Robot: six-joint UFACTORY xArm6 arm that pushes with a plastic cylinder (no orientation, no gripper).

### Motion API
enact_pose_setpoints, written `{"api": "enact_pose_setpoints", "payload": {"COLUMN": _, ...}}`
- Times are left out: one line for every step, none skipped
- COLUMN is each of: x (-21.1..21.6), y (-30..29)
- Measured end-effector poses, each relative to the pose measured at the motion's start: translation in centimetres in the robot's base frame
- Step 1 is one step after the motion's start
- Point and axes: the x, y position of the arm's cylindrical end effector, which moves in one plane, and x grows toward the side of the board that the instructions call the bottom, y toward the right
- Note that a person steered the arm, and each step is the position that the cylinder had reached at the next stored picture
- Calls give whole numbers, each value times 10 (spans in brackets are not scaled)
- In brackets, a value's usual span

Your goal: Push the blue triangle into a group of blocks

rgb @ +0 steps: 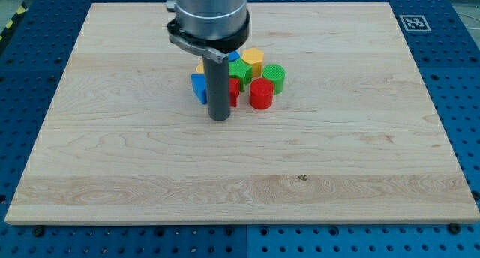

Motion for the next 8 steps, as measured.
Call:
{"api": "enact_pose_setpoints", "payload": {"x": 3, "y": -42}}
{"api": "enact_pose_setpoints", "payload": {"x": -26, "y": -87}}
{"api": "enact_pose_setpoints", "payload": {"x": -42, "y": -103}}
{"api": "enact_pose_setpoints", "payload": {"x": -68, "y": -88}}
{"api": "enact_pose_setpoints", "payload": {"x": -66, "y": -65}}
{"api": "enact_pose_setpoints", "payload": {"x": -44, "y": -60}}
{"api": "enact_pose_setpoints", "payload": {"x": -41, "y": -43}}
{"api": "enact_pose_setpoints", "payload": {"x": -41, "y": -27}}
